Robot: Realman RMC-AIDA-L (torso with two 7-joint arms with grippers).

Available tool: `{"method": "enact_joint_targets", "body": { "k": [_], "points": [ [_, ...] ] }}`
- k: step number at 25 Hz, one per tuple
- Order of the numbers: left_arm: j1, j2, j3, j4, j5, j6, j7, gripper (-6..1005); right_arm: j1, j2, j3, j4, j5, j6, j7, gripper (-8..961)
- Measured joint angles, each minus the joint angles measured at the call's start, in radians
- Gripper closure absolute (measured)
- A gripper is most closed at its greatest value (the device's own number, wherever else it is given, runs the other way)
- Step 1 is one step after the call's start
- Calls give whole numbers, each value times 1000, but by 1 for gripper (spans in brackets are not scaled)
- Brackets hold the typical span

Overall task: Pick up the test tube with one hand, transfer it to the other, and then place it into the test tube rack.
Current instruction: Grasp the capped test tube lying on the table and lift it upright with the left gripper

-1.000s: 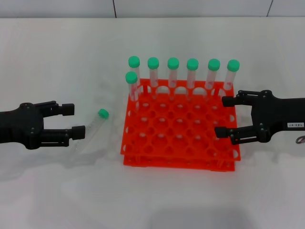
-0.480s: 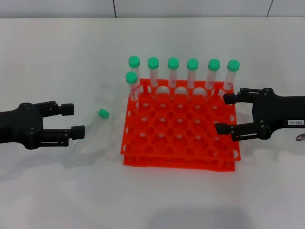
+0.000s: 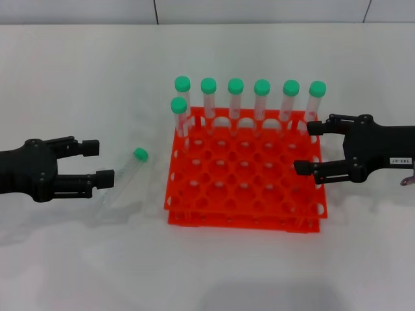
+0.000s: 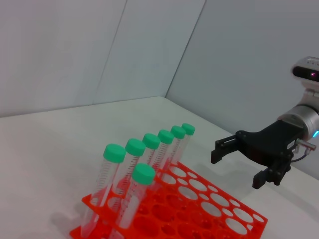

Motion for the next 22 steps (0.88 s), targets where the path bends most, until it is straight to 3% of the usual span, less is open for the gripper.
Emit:
{"method": "enact_joint_targets", "body": {
  "k": [9,15,22],
  "points": [
    [-9,13,5,8,15,0,-26,109,0,1,-1,0,1,1,0,78],
    [-37,46,6,63,135,0,-162,110,-1,3,0,0,7,0,1,79],
    [-157,100,9,86,373,34,-334,110,0,5,-21,0,32,-1,3,79]
  ]
}}
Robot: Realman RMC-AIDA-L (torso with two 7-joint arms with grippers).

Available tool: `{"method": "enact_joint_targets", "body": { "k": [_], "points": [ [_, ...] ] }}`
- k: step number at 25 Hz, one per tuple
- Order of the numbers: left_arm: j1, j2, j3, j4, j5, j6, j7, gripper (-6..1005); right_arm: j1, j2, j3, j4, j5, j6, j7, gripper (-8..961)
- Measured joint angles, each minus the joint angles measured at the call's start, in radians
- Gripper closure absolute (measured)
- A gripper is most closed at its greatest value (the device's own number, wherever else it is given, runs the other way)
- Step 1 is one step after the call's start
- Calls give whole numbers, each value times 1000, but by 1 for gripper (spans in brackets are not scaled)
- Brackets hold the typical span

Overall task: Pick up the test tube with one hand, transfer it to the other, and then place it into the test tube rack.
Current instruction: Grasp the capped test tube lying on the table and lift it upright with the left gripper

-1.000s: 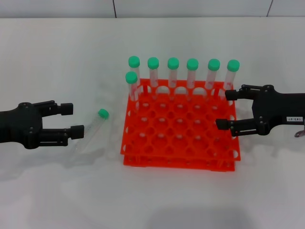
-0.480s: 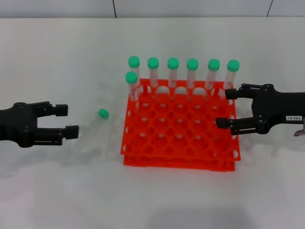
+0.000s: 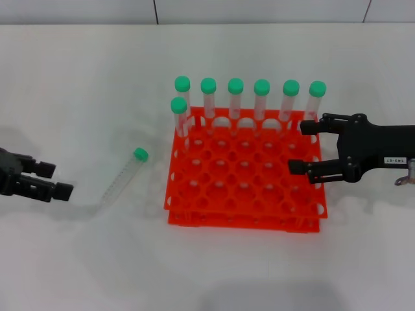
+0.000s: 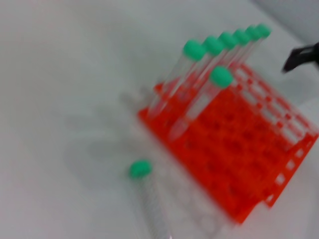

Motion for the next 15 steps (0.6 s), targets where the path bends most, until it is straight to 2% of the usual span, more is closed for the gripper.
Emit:
{"method": "enact_joint_targets", "body": {
  "k": [5,15],
  "points": [
    [-61,-5,-1,1,127,-11,-48,111,3,0,-4,-2,3,2,2,79],
    [-85,-38,10,-11,216,-109,-168,135,29,5,-16,3,14,-2,5,79]
  ]
}}
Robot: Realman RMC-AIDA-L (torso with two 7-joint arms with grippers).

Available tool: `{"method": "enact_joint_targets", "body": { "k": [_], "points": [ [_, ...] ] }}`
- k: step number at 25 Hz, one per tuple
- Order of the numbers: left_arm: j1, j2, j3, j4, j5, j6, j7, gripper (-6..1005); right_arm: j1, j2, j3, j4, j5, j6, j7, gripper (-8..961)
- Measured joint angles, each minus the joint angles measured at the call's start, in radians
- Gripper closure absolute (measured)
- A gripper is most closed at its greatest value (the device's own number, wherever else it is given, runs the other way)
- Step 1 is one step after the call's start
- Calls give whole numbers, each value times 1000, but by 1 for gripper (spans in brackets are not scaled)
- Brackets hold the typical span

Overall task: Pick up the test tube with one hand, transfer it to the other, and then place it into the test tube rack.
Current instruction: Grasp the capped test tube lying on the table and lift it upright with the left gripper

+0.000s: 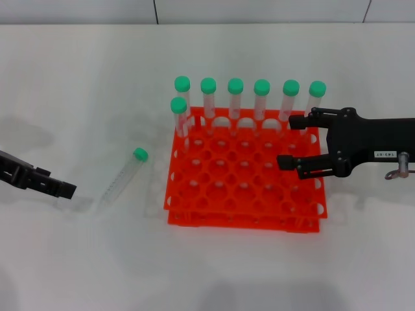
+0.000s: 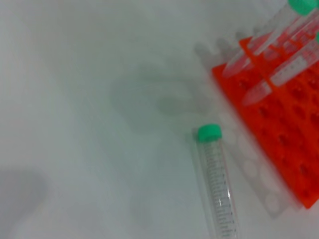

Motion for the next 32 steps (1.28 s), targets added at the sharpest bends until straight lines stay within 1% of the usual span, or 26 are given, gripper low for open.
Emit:
{"method": "enact_joint_targets", "body": {
  "k": [2,5,11,15,19,22,32],
  "points": [
    [-6,-7,22,-1,14,-9,-2,142,0,0,-2,0,1,0,0,79],
    [-18,-8,61,-4,24,-21,-10,151,1,0,-2,0,1,0,0,79],
    [-68,-9,113,-46,37,-46,-23,169,1,0,-2,0,1,1,0,78],
    [-104,-22,136,-79,58,-56,-25,181,1,0,-3,0,2,2,-1,78],
    [-112,-35,153,-87,93,-80,-29,194,10,0,-10,0,7,4,-1,78],
    [-136,-41,159,-116,107,-105,-34,203,10,0,-14,2,14,5,-3,78],
    [-158,-52,173,-120,105,-113,-35,233,12,0,-14,9,16,5,-7,79]
  ]
}}
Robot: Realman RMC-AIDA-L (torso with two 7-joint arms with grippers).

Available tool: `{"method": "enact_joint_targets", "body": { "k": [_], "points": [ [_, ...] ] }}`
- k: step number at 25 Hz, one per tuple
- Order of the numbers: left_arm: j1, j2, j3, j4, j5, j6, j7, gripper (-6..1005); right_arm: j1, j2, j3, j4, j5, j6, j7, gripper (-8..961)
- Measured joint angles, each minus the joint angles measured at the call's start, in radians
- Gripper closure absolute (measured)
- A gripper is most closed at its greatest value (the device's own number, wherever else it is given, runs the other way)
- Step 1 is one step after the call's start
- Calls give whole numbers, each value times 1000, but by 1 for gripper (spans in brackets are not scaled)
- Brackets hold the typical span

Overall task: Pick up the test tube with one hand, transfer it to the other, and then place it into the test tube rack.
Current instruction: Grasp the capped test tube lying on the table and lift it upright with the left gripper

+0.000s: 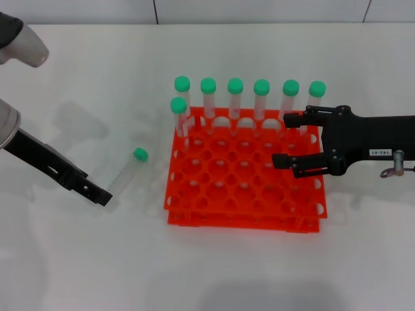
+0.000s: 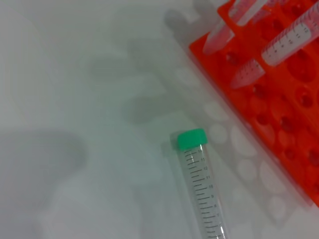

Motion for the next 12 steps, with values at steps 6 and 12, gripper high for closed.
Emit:
{"method": "enact_joint_targets", "body": {
  "k": [6,12],
  "points": [
    [-4,-7,10,-1,2,-4,-1,252,0,-1,0,0,0,0,-1,79],
    [-17,-15,13,-1,2,-15,-1,269,0,-2,0,0,0,-2,-1,79]
  ]
}}
